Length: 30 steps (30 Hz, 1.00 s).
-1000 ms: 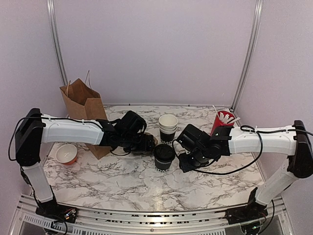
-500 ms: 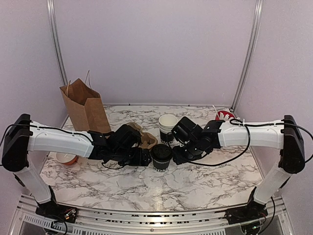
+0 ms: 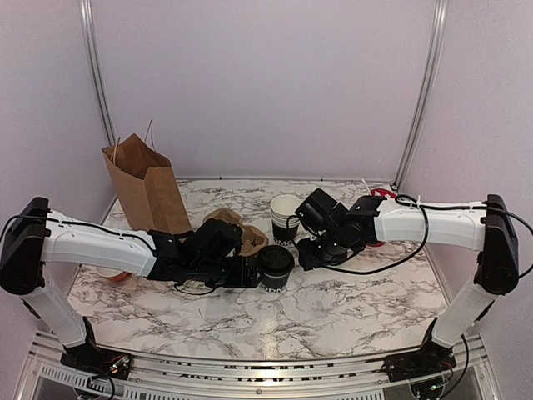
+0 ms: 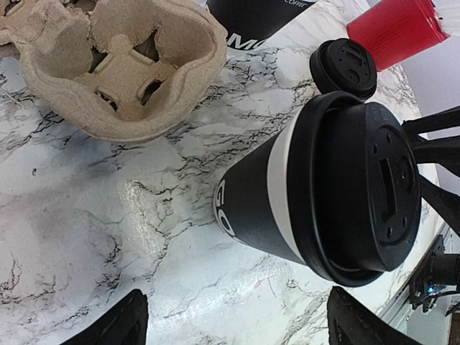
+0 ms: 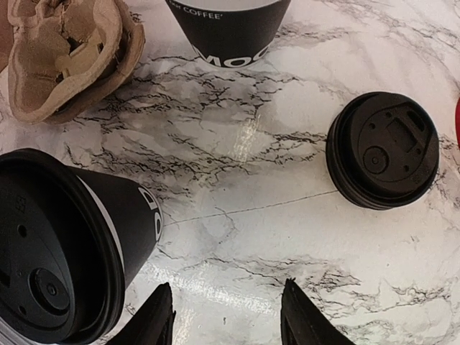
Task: Pack the takeout coffee
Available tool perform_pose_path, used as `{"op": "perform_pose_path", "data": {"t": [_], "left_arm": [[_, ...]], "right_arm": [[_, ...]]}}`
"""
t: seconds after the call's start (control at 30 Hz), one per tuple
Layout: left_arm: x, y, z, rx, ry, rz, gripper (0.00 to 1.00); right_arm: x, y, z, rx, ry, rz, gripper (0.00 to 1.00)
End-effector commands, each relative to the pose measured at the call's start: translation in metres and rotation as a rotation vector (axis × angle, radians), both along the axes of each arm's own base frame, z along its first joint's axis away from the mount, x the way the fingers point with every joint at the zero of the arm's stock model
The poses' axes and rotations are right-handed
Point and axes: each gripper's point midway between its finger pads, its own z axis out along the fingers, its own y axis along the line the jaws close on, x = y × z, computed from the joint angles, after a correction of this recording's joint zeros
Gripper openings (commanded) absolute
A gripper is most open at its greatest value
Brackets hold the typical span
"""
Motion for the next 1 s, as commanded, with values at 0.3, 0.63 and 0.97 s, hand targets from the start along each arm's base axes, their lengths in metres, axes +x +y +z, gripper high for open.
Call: {"op": "perform_pose_path", "data": {"t": [0.3, 0.63, 0.97], "left_arm": [[0.024, 0.052, 0.007, 0.059, -0.052, 0.131, 0.87], [0.084, 0.031, 0.012, 0.052, -0.061, 0.142, 0.88], [0.089, -0.003, 0.002, 0.015, -0.019, 0.058, 0.88]], "right_arm": [[0.009, -0.008, 0.040, 0.042, -0.079, -0.029, 0.49], [0.005, -0.008, 0.061, 0.111, -0.108, -0.049, 0.49], [0.000, 0.010, 0.069, 0.155, -0.124, -0.022, 0.49]]}}
